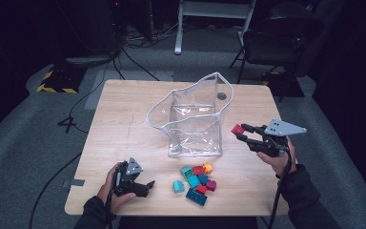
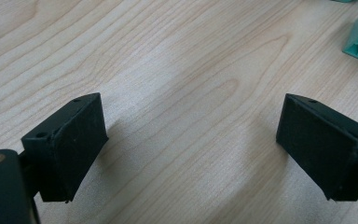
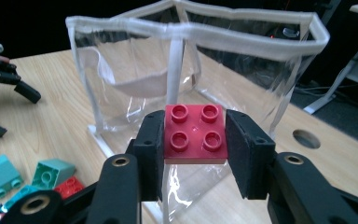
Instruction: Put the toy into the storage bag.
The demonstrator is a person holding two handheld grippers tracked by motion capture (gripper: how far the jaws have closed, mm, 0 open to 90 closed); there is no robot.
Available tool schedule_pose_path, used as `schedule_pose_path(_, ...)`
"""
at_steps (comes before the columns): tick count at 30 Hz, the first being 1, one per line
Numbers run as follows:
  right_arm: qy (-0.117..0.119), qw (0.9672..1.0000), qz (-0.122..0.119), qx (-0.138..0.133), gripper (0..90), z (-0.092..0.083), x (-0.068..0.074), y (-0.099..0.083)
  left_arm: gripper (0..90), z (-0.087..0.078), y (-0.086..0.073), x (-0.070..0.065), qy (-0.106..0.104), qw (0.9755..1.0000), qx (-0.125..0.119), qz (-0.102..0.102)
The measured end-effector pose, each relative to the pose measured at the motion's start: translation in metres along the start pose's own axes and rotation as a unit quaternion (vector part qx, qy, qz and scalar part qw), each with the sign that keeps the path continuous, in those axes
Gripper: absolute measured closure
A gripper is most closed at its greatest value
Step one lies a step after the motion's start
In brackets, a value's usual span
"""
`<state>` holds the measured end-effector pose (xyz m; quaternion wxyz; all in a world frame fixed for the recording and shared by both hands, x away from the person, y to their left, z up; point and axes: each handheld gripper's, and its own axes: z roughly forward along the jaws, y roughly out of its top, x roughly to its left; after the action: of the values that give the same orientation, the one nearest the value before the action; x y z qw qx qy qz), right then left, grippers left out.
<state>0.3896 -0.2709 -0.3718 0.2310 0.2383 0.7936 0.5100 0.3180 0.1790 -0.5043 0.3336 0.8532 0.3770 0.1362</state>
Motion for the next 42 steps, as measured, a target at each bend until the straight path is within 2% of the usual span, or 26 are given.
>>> schedule_pose_path(7,-0.002,0.9998,-0.001,-0.02,59.7,-0.007,-0.001,0.018,8.4,0.0,0.0,0.0,0.0,1.0,0.0,-0.001)
schedule_pose_path(17,-0.007,0.9992,-0.008,-0.037,59.7,-0.007,-0.004,0.042,8.2,0.0,0.0,0.0,0.001,1.0,0.0,0.0)
schedule_pose_path(24,-0.007,0.9991,-0.005,-0.041,59.7,0.003,-0.006,0.055,8.0,0.0,0.0,0.0,0.001,1.0,0.0,-0.001)
schedule_pose_path(26,-0.013,0.9991,-0.013,-0.038,59.7,0.006,-0.006,0.058,7.9,0.001,0.0,0.0,0.001,1.0,0.0,-0.001)
schedule_pose_path(28,-0.007,0.9992,-0.009,-0.039,59.7,0.008,-0.006,0.06,7.9,0.001,0.0,0.0,0.001,1.0,0.0,-0.001)
schedule_pose_path(37,-0.004,0.9991,-0.017,-0.039,59.7,0.023,-0.003,0.076,7.9,0.001,0.0,0.0,0.001,1.0,0.0,-0.001)
schedule_pose_path(42,-0.001,0.9993,-0.017,-0.033,59.7,0.037,-0.004,0.083,7.9,0.001,0.0,0.0,0.001,1.0,0.0,-0.001)
